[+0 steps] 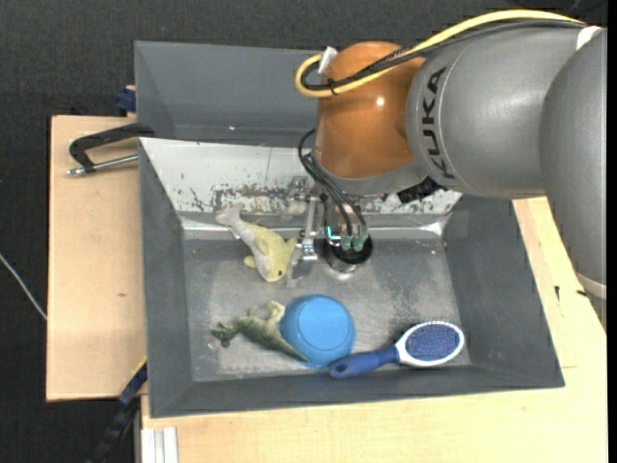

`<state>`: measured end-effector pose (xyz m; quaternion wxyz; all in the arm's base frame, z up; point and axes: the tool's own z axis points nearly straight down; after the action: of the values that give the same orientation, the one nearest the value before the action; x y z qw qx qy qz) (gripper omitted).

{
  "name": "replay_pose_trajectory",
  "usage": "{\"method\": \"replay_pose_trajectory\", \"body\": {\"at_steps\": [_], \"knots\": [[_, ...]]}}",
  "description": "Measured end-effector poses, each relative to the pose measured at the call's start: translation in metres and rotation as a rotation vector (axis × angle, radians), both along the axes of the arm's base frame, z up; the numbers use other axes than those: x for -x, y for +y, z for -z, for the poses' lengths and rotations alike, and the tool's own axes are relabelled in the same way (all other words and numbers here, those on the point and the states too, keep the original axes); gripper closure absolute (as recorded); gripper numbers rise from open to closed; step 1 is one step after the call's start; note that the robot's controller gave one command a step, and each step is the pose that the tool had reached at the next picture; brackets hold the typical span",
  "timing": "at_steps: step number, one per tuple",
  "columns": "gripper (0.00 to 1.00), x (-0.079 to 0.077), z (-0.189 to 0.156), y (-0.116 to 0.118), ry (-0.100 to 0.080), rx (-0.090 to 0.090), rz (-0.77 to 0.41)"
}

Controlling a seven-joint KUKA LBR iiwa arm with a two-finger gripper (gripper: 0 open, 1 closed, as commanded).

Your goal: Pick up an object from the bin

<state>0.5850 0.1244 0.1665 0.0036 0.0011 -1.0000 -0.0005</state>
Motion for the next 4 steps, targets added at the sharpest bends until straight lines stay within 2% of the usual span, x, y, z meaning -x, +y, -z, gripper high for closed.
{"method": "replay_pose_trajectory", "body": {"at_steps": [1, 2, 3, 4], "knots": [[0.0, -0.006, 0.09, 0.023, -0.026, -0.003, 0.185], [0.0, 0.001, 0.064, 0.028, -0.015, -0.002, 0.407], [0.0, 0.001, 0.065, 0.039, -0.012, -0.001, 0.701], [0.0, -0.009, 0.093, 0.034, -0.011, -0.002, 0.904]]}}
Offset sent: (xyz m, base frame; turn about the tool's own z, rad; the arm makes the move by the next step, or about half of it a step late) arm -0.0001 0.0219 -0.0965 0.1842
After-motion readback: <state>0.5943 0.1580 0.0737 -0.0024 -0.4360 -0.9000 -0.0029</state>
